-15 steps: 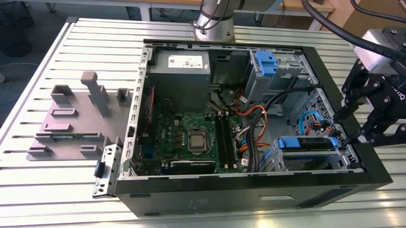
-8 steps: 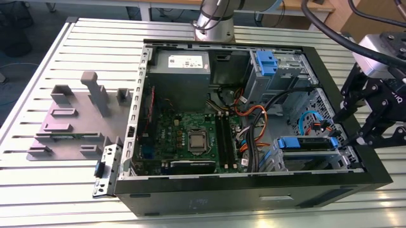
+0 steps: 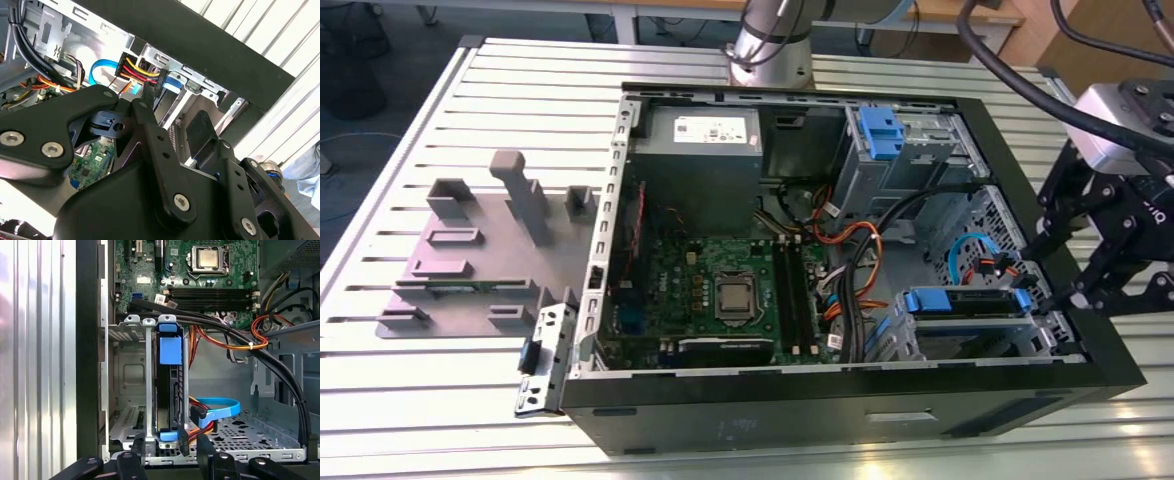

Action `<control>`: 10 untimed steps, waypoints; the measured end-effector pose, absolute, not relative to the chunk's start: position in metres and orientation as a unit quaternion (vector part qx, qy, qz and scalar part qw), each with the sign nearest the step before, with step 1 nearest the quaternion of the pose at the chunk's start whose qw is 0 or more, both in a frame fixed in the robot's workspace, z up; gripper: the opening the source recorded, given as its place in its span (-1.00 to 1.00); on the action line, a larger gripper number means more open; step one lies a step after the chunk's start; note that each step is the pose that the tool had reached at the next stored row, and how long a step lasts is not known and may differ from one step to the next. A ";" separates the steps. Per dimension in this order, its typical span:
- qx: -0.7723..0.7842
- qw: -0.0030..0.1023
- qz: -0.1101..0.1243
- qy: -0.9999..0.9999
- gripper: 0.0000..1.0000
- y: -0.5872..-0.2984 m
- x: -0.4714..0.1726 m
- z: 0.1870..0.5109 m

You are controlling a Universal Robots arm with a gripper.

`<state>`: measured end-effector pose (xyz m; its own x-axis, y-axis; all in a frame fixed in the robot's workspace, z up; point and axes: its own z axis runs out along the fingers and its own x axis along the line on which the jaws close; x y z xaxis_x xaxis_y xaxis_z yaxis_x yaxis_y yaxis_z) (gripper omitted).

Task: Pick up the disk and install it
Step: 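Insert the first disk wire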

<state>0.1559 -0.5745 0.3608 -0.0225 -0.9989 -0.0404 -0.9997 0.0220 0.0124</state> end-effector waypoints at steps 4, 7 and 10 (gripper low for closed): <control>-0.699 0.010 0.019 0.715 0.06 -0.574 0.159 0.358; -0.699 0.009 0.019 0.714 0.06 -0.574 0.162 0.355; -0.700 0.009 0.019 0.714 0.06 -0.574 0.164 0.352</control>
<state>0.1644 -0.5743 0.3522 -0.0212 -0.9990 -0.0393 -0.9997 0.0206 0.0144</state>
